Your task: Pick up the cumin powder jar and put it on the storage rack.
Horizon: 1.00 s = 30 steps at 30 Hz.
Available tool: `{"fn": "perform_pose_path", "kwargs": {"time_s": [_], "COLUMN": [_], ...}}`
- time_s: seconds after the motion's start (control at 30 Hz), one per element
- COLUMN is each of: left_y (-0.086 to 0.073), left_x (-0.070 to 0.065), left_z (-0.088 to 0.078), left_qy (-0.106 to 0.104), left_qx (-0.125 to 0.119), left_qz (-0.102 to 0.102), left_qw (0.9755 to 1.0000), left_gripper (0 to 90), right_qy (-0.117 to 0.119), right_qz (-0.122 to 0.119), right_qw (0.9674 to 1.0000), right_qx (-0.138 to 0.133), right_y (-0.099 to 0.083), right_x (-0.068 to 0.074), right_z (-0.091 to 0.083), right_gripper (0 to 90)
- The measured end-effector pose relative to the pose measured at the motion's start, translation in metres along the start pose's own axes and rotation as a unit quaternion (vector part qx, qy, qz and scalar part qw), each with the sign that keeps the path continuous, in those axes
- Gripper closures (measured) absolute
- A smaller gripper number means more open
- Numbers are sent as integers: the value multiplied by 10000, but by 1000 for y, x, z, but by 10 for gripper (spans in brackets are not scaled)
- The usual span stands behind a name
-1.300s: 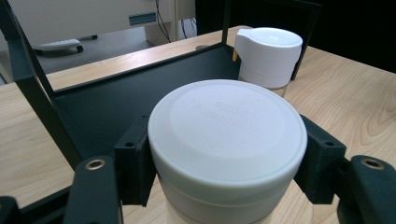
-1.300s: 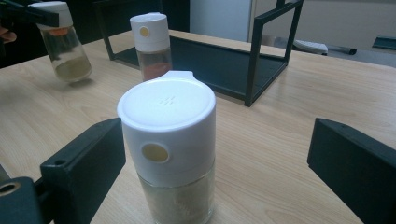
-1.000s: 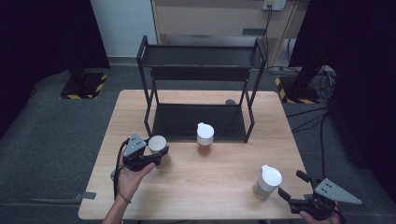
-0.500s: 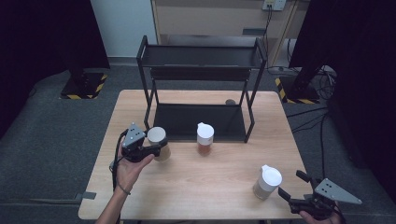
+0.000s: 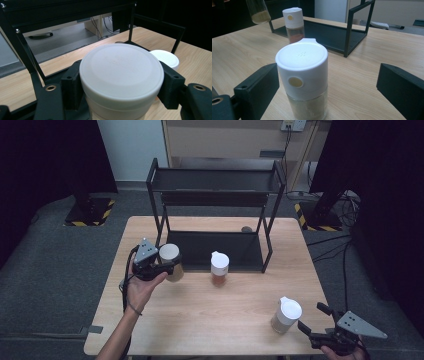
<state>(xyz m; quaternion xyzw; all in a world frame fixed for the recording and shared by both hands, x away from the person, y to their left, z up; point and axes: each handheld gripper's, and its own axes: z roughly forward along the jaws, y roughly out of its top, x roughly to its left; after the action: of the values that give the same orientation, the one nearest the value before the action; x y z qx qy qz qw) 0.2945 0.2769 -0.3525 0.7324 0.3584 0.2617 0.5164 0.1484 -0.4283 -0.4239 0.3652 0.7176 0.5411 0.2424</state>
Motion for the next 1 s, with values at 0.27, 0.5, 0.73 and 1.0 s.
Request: {"fn": "perform_pose_path", "kwargs": {"time_s": [0.27, 0.5, 0.73, 1.0], "left_y": [10, 17, 17, 14], "left_x": [3, 6, 9, 14], "left_z": [15, 31, 48, 66], "left_qy": [75, 192, 400, 531], "left_qx": [-19, 20, -1, -10], "left_qz": [-25, -42, -159, -350], "left_qw": [10000, 9998, 9991, 9980], "left_gripper": [328, 328, 328, 328], "right_qy": [8, 19, 28, 27], "right_qz": [8, 5, 13, 25], "right_qw": [10000, 10000, 10000, 10000], "right_qx": [1, 2, -1, 2], "right_y": [0, 0, -1, -1], "right_x": [0, -1, -1, -1], "right_z": [0, 0, 0, 0], "right_gripper": [48, 49, 49, 49]}}
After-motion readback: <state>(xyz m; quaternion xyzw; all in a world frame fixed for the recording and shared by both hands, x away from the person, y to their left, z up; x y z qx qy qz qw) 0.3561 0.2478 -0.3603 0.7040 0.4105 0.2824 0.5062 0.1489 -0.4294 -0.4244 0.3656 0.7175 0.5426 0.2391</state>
